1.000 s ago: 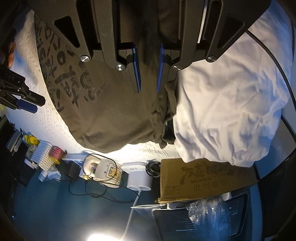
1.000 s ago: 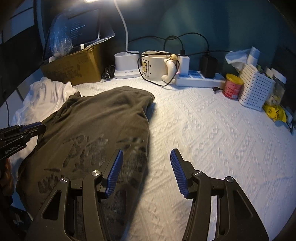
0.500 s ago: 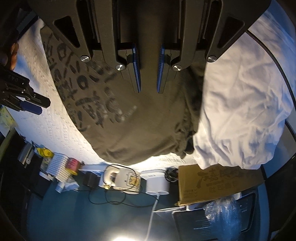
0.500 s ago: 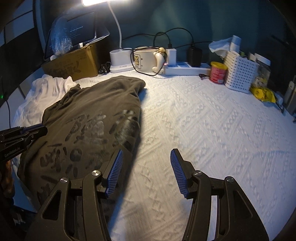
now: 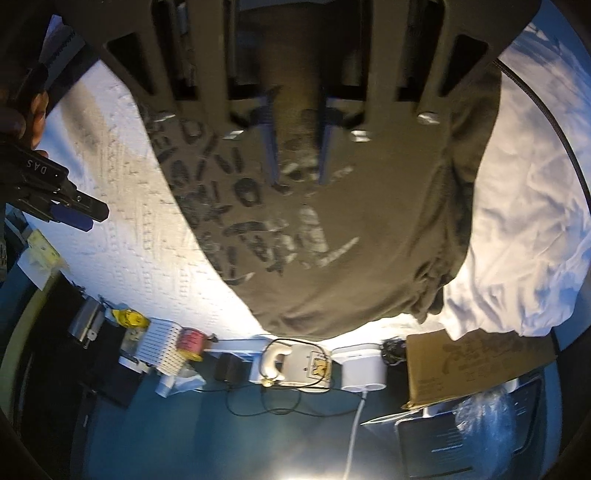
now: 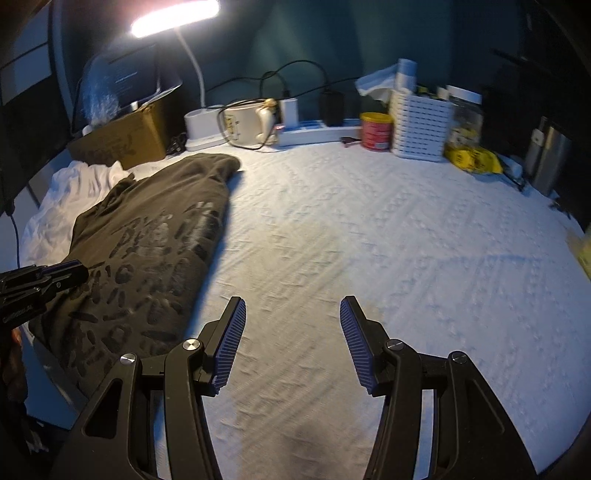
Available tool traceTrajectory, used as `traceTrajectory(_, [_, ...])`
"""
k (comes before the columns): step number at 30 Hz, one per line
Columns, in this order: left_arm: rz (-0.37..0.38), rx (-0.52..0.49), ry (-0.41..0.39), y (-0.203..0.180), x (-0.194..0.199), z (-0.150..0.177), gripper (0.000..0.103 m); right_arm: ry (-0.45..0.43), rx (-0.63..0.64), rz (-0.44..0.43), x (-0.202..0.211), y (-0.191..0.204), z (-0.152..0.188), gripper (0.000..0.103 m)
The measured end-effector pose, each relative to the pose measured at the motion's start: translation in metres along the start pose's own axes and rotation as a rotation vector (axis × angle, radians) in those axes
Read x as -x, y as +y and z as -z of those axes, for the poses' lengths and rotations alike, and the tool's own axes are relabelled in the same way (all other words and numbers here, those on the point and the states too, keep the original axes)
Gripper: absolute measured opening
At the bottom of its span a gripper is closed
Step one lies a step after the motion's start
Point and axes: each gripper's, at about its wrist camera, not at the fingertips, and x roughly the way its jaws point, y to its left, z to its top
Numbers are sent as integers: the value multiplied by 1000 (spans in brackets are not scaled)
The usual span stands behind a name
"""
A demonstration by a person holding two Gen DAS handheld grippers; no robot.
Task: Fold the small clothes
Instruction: 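Open both tools and withdraw them from the folded shirt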
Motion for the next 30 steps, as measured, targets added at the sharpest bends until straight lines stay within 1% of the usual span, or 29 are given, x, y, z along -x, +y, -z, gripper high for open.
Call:
traceTrajectory(1, [2, -3, -12, -3, 2, 0, 60, -7, -3, 3, 4, -4, 2, 57])
traceTrajectory(2, [1, -6, -29, -6, 5, -1, 67, -11, -6, 7, 6, -7, 2, 57])
traceTrajectory(4, [0, -22, -52, -14, 11, -3, 68, -23, -18, 17, 13, -16, 5, 57])
traceTrajectory(8, [3, -48, -59, -27, 14, -6, 69, -39, -36, 33, 25, -31, 7, 57])
traceTrajectory(9, [1, -54, -60, -29, 14, -7, 71, -42, -38, 36, 27, -33, 8, 57])
traceTrajectory(10, [-3, -61, -65, -33, 15, -8, 78, -47, -43, 42, 31, -37, 8, 57])
traceTrajectory(11, [-6, -65, -73, -36, 17, -8, 83, -52, -46, 45, 34, -40, 8, 57])
traceTrajectory(17, [-6, -105, -139, -52, 33, -15, 84, -87, -59, 66, 53, -52, 6, 57])
traceTrajectory(25, [-13, -129, -229, -69, 63, -34, 85, -153, -59, 92, 85, -61, -7, 57])
traceTrajectory(27, [-13, -140, -253, -74, 71, -38, 88, -167, -56, 94, 93, -63, -11, 57])
traceTrajectory(28, [-12, -146, -267, -76, 75, -40, 92, -172, -57, 89, 96, -64, -12, 57])
traceTrajectory(29, [-9, -148, -280, -78, 78, -40, 94, -174, -60, 81, 99, -65, -13, 57])
traceTrajectory(30, [0, -153, -296, -79, 82, -42, 94, -176, -64, 75, 104, -66, -15, 57])
